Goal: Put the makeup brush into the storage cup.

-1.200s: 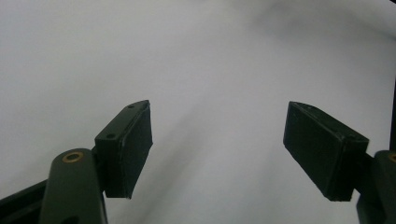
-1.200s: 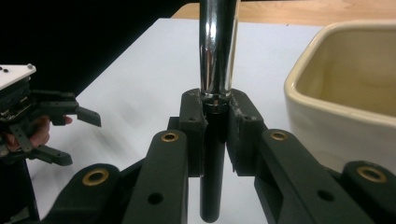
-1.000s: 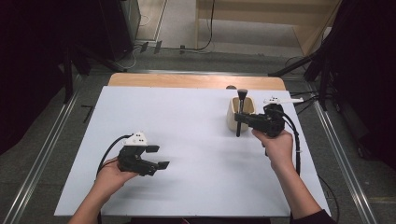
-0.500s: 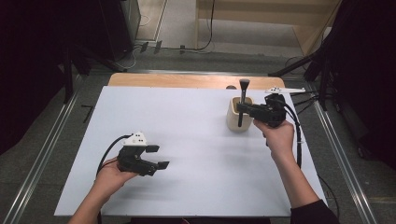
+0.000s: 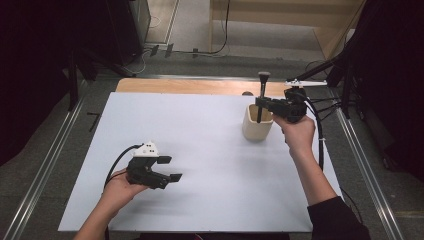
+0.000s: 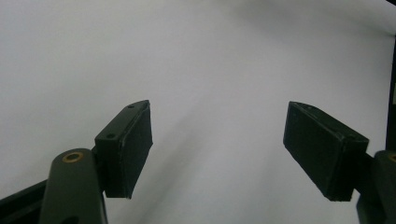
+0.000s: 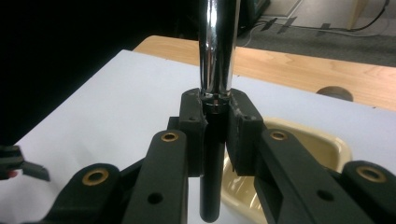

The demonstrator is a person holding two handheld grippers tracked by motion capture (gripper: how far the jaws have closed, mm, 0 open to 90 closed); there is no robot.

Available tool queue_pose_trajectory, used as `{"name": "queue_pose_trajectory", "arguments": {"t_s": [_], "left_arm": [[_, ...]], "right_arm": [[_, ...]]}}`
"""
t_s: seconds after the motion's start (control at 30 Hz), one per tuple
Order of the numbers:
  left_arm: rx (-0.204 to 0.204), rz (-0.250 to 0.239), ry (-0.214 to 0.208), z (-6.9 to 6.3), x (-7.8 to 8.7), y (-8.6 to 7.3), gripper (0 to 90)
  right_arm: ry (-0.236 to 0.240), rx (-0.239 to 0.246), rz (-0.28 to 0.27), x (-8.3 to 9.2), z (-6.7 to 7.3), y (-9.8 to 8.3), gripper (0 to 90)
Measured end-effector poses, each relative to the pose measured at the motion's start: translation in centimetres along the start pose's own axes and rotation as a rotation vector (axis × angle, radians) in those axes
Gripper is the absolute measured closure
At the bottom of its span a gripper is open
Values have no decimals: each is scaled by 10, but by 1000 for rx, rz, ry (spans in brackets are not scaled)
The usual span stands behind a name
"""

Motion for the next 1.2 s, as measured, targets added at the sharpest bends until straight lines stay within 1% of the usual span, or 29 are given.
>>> {"name": "queue_pose_trajectory", "arguments": {"t_s": [0.03, 0.1, 0.17, 0.33, 0.6, 0.7, 0.8, 0.87, 0.9, 1.03, 1.2], "left_arm": [[0, 1, 0, 0, 0, 0, 246], [1, -1, -2, 0, 0, 0, 246], [-3, 1, -3, 0, 0, 0, 246], [-3, 1, -4, 0, 0, 0, 246], [-6, -1, -8, 0, 0, 0, 246], [-5, 0, -9, 0, 0, 0, 246], [-7, 1, -9, 0, 0, 0, 246], [-7, 3, -8, 0, 0, 0, 246], [-6, 3, -9, 0, -1, 0, 246], [-7, 0, -10, 0, 0, 0, 246], [-2, -1, -9, 0, 0, 0, 246]], "right_arm": [[-5, -4, 0, -1, -1, 2, 798], [-19, 2, -11, -2, -3, 5, 798], [-38, 5, -8, -4, -4, 9, 797], [-68, 9, -32, -6, -7, 18, 798], [-93, -7, -74, -10, -16, 26, 798], [-112, -10, -79, -12, -20, 26, 798], [-121, -20, -73, -14, -24, 24, 798], [-122, -19, -69, -17, -24, 22, 797], [-130, -11, -69, -18, -25, 22, 797], [-148, -7, -62, -25, -25, 19, 798], [-154, 0, -60, -31, -26, 13, 797]]}}
Point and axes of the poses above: each handheld gripper's, and its own axes: x roughly backward along the jaws, y roughly out of its top, z roughly to its left, the point moved 4 cm from there along -x, roughly forward along the jaws, and after that the axes turned 8 degrees about -x, right-handed, at the moved point
